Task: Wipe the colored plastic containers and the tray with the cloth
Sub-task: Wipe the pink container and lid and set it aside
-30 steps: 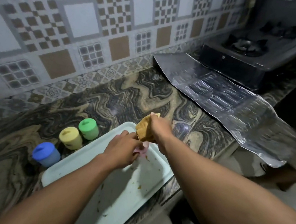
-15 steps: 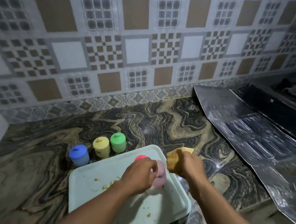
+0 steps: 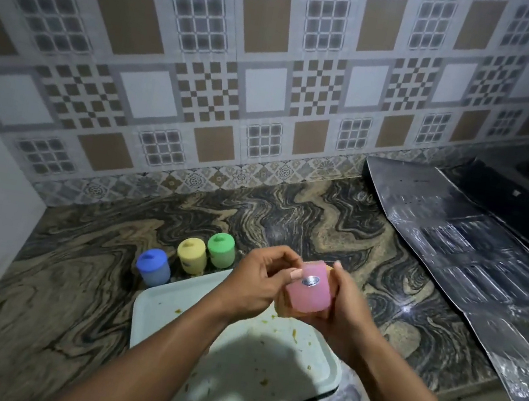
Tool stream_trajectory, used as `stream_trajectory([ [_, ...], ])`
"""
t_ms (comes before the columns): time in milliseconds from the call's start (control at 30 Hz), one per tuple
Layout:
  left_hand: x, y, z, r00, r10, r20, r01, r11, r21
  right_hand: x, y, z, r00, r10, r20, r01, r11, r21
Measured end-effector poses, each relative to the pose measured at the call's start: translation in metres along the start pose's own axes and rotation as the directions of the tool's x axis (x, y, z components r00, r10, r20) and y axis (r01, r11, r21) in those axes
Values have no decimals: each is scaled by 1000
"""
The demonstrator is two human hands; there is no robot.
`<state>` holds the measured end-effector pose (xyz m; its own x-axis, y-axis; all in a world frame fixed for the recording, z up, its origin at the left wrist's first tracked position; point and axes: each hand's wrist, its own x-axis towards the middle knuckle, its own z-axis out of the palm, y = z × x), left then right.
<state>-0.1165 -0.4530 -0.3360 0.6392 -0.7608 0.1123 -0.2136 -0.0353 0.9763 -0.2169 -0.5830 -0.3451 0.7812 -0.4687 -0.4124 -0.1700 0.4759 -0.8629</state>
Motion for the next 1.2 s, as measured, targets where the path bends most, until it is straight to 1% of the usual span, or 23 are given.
stream_trajectory([
  [33,0,2,-2,1000,-12,4,12,999,-32,-2,-6,0,994,91,55,-96,990,102],
  [67,-1,5,-4,1000,-29,11,30,999,-41,-5,-10,1,986,141,86,-151,980,130],
  [133,-2,8,-9,997,-74,31,74,997,-6,-8,-12,2,978,182,105,-195,972,128],
  [233,0,16,-10,991,-124,41,120,988,102,-11,-11,10,994,97,59,-100,994,48],
  [300,7,22,-6,995,-97,1,95,983,158,-11,-11,15,1000,2,17,-2,1000,-25],
  [333,11,25,-5,997,-81,-10,82,981,176,-12,-11,18,1000,-15,13,15,1000,-15],
  [367,13,28,-4,997,-71,6,69,983,170,-14,-12,20,999,4,41,-5,999,33],
  [467,11,32,-11,984,-109,140,101,993,62,-22,-16,16,953,174,246,-241,931,274],
  [500,9,30,-15,975,-147,165,151,989,-9,-25,-16,14,933,210,291,-300,902,311],
  [567,6,27,-19,963,-202,179,215,975,-56,-25,-12,12,922,223,316,-323,893,313],
  [600,6,29,-20,962,-216,169,226,973,-42,-24,-11,13,933,214,288,-300,905,302],
  [667,7,35,-17,970,-215,109,218,976,-11,-22,-11,16,972,142,189,-189,947,260],
  [733,10,39,-13,985,-164,60,160,985,68,-22,-13,22,998,28,55,-35,991,131],
  [767,11,40,-12,988,-143,59,136,985,104,-21,-14,23,1000,-3,13,2,995,97],
  [800,11,41,-12,988,-128,86,120,988,95,-21,-15,24,1000,9,8,-10,995,99],
  [867,8,38,-13,978,-133,161,140,990,-30,-24,-17,22,984,129,126,-154,964,214],
  [933,2,34,-16,961,-189,201,224,961,-165,-30,-19,18,949,214,231,-272,927,259],
  [967,0,31,-17,953,-216,213,255,951,-175,-31,-18,16,944,223,245,-282,929,241],
  [1033,-3,30,-20,950,-233,210,262,957,-121,-27,-14,16,976,154,157,-183,965,188],
  [1100,-1,34,-19,956,-218,196,227,973,-28,-23,-12,20,1000,-9,-27,9,999,32],
  [1133,1,37,-18,963,-201,179,202,979,14,-22,-12,22,995,-63,-82,60,998,-30],
  [1167,4,39,-18,970,-180,163,176,984,38,-21,-12,23,990,-93,-107,87,994,-62],
  [1200,7,40,-18,973,-161,168,158,987,35,-21,-12,24,994,-59,-97,57,998,-31],
])
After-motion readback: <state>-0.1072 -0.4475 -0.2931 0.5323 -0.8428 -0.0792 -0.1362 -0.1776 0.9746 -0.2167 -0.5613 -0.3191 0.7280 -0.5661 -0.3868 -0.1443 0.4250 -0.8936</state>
